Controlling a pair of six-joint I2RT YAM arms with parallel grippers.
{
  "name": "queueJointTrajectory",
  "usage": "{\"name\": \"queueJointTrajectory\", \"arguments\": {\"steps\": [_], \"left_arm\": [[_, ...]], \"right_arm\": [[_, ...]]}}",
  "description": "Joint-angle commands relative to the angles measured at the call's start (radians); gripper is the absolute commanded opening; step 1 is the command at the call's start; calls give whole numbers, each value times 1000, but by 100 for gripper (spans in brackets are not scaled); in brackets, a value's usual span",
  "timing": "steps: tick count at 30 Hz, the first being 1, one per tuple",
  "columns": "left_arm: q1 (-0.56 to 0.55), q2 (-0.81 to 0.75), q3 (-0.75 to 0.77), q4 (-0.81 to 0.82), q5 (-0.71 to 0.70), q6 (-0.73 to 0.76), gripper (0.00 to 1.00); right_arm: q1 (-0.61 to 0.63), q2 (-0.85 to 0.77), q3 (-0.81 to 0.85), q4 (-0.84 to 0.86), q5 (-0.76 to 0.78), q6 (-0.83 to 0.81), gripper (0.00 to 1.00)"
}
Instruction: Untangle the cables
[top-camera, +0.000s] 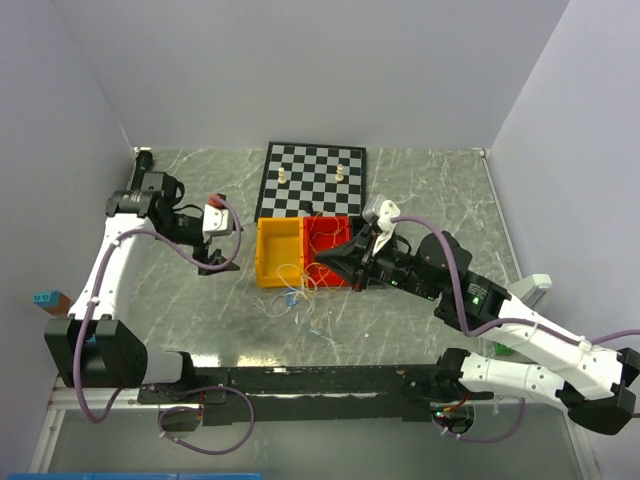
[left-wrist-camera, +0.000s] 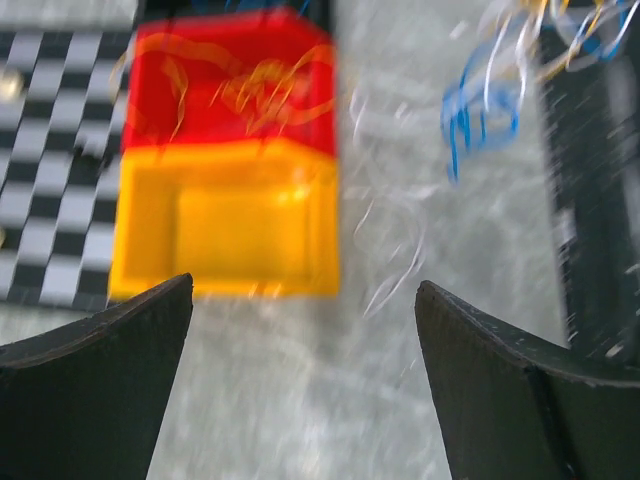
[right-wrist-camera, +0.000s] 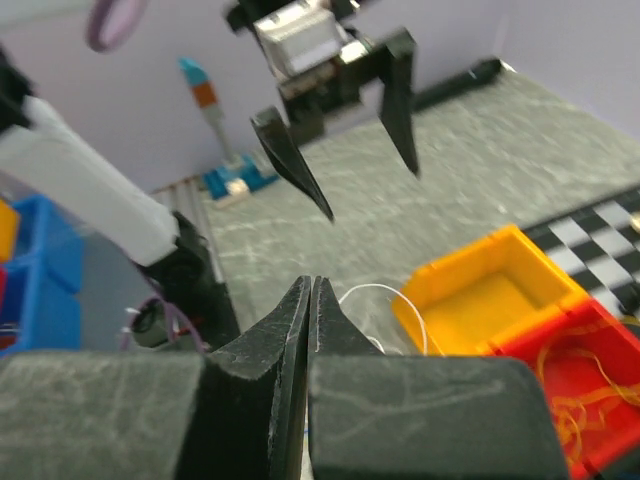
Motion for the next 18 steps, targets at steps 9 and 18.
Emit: {"name": "queueJointTrajectory", "arguments": {"steps": [9, 18], "left_arm": [[-238, 98, 107, -94, 309, -27, 97], [-371, 229, 196, -93, 334, -24, 83]], "right_arm": [[3, 70, 114, 183, -141, 17, 0], [2, 87, 133, 199, -154, 11, 0]]}}
